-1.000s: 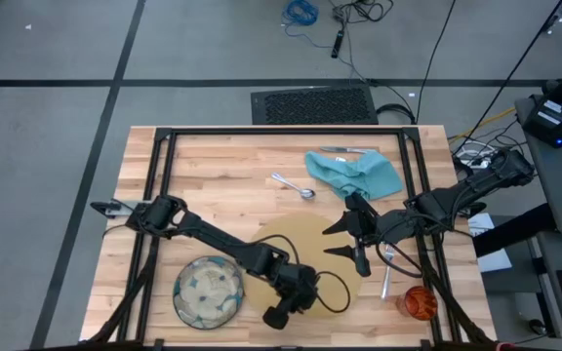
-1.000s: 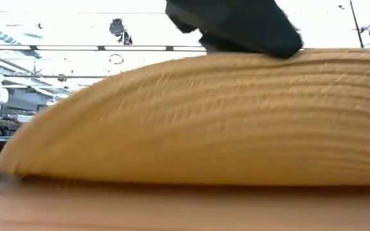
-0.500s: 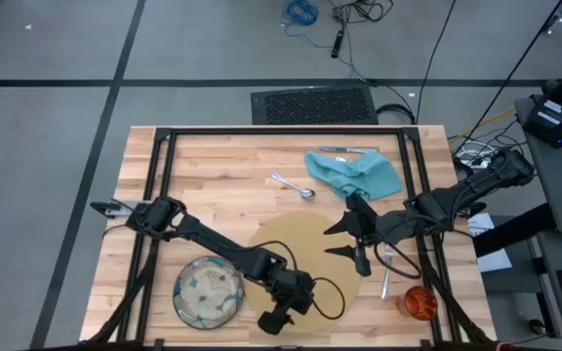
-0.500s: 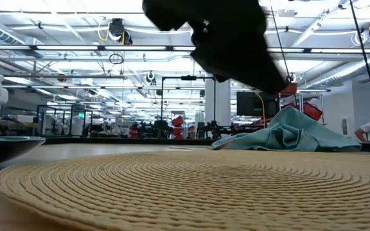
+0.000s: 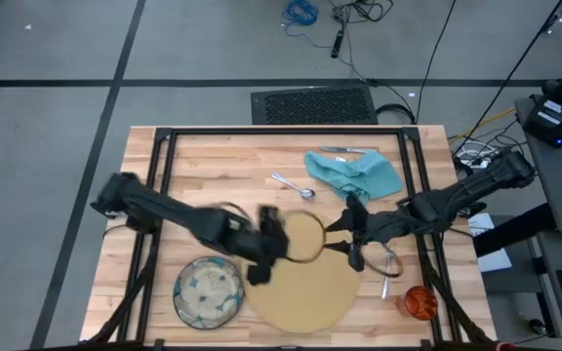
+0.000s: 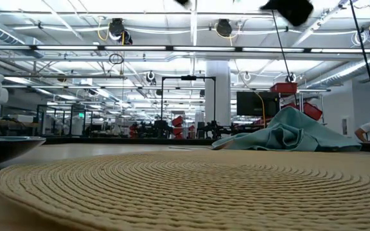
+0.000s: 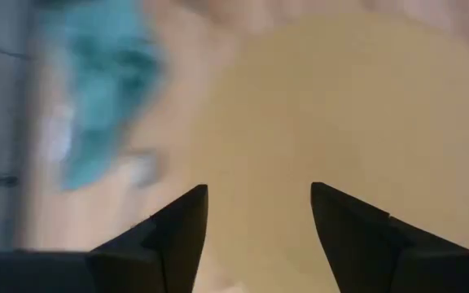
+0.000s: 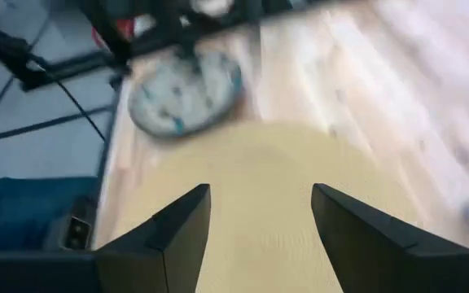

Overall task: Set table place
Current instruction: Put the blue floral-patterned plate on the brown mat

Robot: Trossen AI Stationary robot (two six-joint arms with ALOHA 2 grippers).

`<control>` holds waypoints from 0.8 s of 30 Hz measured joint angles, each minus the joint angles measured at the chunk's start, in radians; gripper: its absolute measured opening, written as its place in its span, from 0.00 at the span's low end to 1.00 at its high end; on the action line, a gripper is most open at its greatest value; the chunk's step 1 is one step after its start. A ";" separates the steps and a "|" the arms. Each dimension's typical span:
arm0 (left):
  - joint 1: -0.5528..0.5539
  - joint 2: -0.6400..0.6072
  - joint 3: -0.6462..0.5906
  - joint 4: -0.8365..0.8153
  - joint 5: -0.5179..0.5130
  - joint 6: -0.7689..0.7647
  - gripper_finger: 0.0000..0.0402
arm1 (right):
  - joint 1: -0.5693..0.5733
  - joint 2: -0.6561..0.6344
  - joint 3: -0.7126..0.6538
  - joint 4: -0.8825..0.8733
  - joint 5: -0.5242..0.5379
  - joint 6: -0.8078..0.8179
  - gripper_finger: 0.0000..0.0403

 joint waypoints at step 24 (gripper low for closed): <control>-0.108 -0.429 0.001 -0.452 -0.538 -0.422 0.50 | -0.293 0.917 0.509 0.414 -0.610 0.122 0.52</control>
